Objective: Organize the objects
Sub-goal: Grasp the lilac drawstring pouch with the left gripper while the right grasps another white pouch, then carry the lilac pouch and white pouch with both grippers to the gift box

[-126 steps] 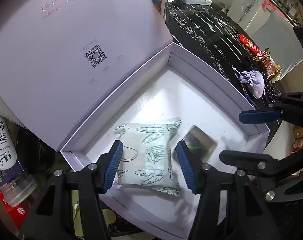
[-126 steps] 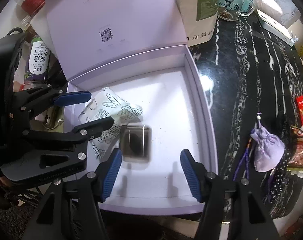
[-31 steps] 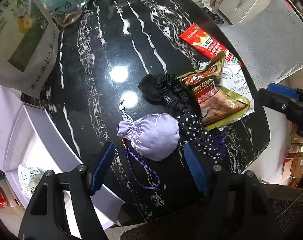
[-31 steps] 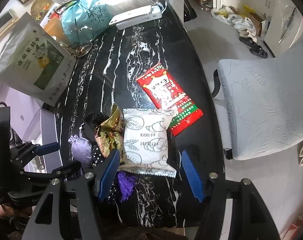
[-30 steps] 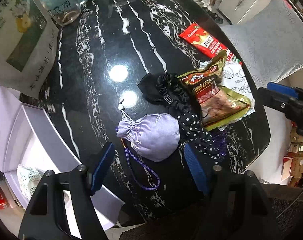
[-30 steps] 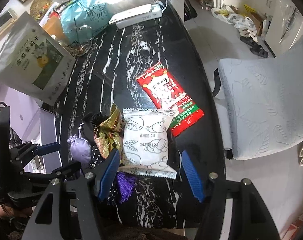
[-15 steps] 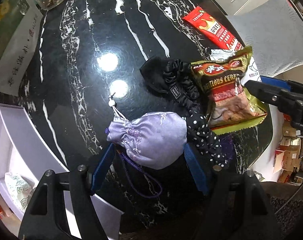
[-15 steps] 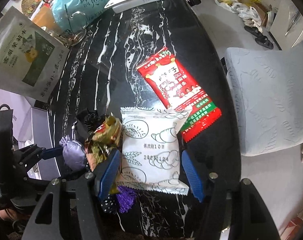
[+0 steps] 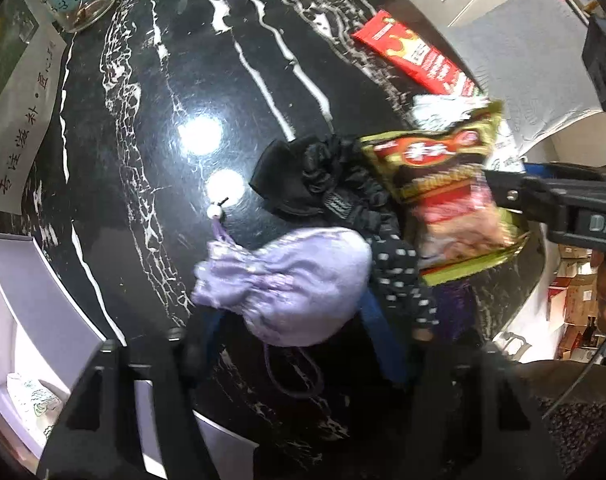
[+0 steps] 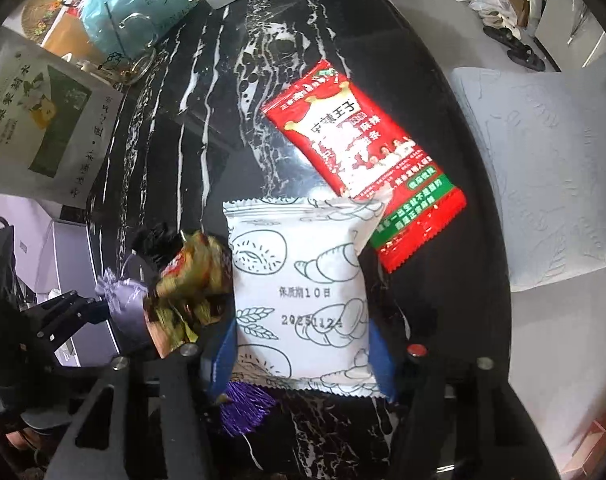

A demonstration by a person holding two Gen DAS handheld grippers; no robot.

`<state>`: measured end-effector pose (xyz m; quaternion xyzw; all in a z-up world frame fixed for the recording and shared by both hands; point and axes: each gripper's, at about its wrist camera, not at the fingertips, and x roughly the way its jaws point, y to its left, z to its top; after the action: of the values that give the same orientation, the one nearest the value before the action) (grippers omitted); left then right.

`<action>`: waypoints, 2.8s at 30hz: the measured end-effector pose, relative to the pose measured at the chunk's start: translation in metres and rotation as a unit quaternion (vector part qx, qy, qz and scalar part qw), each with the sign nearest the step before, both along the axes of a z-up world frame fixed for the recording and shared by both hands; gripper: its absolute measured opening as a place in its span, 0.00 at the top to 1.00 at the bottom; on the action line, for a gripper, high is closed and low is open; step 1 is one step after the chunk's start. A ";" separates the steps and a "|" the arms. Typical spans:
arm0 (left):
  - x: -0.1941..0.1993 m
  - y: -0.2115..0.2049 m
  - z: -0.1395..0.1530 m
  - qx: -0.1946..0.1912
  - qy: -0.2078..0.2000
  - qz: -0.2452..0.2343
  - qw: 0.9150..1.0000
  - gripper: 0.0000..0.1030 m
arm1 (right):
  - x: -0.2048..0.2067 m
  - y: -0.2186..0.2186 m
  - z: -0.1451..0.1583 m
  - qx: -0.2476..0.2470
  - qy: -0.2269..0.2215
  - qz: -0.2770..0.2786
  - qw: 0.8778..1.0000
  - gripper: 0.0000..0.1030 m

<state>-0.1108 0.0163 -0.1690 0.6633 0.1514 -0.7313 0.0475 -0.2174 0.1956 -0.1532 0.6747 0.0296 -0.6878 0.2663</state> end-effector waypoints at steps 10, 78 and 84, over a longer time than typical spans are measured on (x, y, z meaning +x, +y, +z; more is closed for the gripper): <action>0.008 -0.009 0.019 0.010 0.020 0.000 1.000 0.60 | 0.012 0.009 0.016 -0.004 0.014 -0.030 0.999 0.50; 0.157 -0.071 0.143 -0.077 0.094 0.160 0.980 0.60 | 0.117 -0.151 0.125 -0.055 0.101 0.227 0.967 0.50; 0.186 -0.084 0.145 -0.084 0.089 0.191 0.974 0.60 | 0.134 -0.175 0.124 -0.058 0.097 0.265 0.957 0.50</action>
<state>0.0752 -0.0673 -0.0238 0.5476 0.2165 -0.7753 0.2283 -0.0835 0.0202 -0.0297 0.5560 0.1930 -0.6549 0.4741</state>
